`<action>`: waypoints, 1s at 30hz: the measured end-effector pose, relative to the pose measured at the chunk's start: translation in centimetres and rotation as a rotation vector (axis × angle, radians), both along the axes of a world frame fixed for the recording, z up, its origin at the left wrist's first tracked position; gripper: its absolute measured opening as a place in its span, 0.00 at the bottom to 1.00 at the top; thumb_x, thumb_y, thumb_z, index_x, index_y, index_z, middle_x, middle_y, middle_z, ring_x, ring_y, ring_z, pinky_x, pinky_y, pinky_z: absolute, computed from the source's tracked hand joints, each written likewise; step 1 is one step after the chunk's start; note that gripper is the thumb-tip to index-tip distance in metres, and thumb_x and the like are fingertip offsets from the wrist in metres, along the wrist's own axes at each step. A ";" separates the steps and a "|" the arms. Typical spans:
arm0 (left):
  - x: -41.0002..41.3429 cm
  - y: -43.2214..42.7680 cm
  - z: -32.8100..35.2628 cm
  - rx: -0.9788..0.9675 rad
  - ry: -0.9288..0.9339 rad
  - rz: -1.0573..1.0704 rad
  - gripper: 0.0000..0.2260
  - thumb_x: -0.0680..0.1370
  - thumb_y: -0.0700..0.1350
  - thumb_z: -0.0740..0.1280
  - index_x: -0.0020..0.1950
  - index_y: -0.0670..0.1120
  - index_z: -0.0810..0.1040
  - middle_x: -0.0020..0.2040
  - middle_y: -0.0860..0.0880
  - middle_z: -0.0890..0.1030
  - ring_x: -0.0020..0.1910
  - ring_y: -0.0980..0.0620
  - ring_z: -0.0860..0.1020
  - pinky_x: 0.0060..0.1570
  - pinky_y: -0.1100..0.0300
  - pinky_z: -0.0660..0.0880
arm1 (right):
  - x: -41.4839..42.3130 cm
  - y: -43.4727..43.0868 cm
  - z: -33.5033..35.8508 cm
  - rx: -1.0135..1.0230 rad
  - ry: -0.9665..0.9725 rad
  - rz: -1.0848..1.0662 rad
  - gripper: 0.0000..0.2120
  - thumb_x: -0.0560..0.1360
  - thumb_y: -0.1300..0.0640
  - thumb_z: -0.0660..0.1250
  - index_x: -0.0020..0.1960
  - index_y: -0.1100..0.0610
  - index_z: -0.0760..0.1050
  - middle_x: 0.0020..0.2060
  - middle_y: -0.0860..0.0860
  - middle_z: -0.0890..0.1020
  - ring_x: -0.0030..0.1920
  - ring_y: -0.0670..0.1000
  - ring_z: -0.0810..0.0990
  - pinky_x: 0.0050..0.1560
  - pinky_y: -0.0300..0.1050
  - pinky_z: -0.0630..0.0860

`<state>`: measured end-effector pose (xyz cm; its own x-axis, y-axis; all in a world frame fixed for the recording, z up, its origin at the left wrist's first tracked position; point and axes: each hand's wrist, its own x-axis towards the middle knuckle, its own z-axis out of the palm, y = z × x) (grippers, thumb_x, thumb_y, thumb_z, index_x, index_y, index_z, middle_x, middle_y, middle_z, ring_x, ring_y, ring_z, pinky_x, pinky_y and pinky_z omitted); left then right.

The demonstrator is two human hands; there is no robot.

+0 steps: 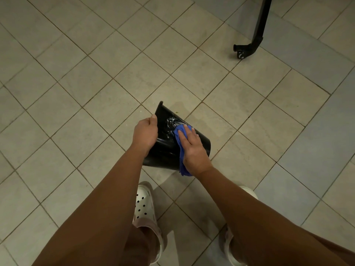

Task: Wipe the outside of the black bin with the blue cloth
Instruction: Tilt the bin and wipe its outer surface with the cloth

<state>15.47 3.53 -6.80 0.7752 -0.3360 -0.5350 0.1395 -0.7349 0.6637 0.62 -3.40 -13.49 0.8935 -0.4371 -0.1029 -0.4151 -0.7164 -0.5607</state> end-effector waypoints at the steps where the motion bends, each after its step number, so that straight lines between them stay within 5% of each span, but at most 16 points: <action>1: 0.0 0.0 0.0 0.000 -0.002 0.001 0.20 0.85 0.53 0.52 0.43 0.43 0.74 0.39 0.43 0.75 0.41 0.47 0.74 0.45 0.51 0.72 | -0.1 0.0 0.0 0.008 0.001 -0.014 0.38 0.68 0.68 0.72 0.73 0.62 0.59 0.73 0.61 0.59 0.73 0.63 0.54 0.71 0.59 0.55; 5: 0.4 0.0 -0.2 0.009 0.003 0.018 0.20 0.85 0.53 0.53 0.37 0.45 0.70 0.35 0.46 0.72 0.38 0.47 0.71 0.43 0.52 0.68 | -1.2 0.2 -0.2 -0.023 0.016 -0.005 0.38 0.68 0.68 0.71 0.74 0.61 0.57 0.74 0.60 0.56 0.74 0.60 0.49 0.71 0.57 0.47; 12: 0.4 0.1 -0.1 0.016 0.034 0.031 0.20 0.84 0.53 0.52 0.43 0.43 0.74 0.41 0.41 0.77 0.42 0.44 0.76 0.46 0.49 0.73 | -0.3 0.7 0.2 -0.039 -0.048 0.092 0.38 0.68 0.68 0.71 0.74 0.60 0.58 0.74 0.58 0.58 0.74 0.62 0.51 0.71 0.61 0.54; 17: 0.5 -0.2 0.3 0.003 0.027 0.034 0.20 0.84 0.54 0.52 0.46 0.42 0.76 0.43 0.40 0.79 0.44 0.43 0.77 0.53 0.43 0.76 | 0.8 -0.2 0.2 0.035 0.054 -0.005 0.34 0.76 0.62 0.63 0.76 0.56 0.49 0.76 0.55 0.47 0.75 0.57 0.41 0.75 0.56 0.46; 21: 0.6 -0.3 0.3 0.006 -0.005 0.009 0.22 0.85 0.53 0.52 0.46 0.40 0.77 0.41 0.40 0.78 0.43 0.42 0.77 0.50 0.47 0.75 | -0.6 0.4 -0.2 0.020 -0.033 -0.056 0.36 0.68 0.69 0.71 0.72 0.62 0.61 0.73 0.61 0.59 0.73 0.64 0.53 0.70 0.64 0.57; 24: 0.7 -0.1 0.3 0.026 -0.006 0.008 0.21 0.85 0.53 0.52 0.43 0.42 0.74 0.38 0.42 0.75 0.41 0.44 0.74 0.45 0.51 0.70 | -1.4 0.8 -0.6 -0.007 -0.067 -0.004 0.37 0.67 0.71 0.71 0.72 0.60 0.61 0.73 0.59 0.59 0.73 0.63 0.53 0.69 0.63 0.58; 30: 0.3 -0.5 0.7 0.004 0.008 -0.020 0.23 0.85 0.54 0.51 0.52 0.39 0.79 0.48 0.37 0.82 0.50 0.38 0.81 0.56 0.42 0.76 | 0.2 1.1 0.6 -0.015 -0.112 0.145 0.38 0.68 0.70 0.71 0.73 0.61 0.58 0.74 0.59 0.57 0.74 0.63 0.51 0.69 0.63 0.60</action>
<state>15.75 3.02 -6.11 0.7639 -0.3494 -0.5426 0.1302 -0.7400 0.6599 0.79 -2.27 -12.90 0.9527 -0.3040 0.0067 -0.2424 -0.7727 -0.5867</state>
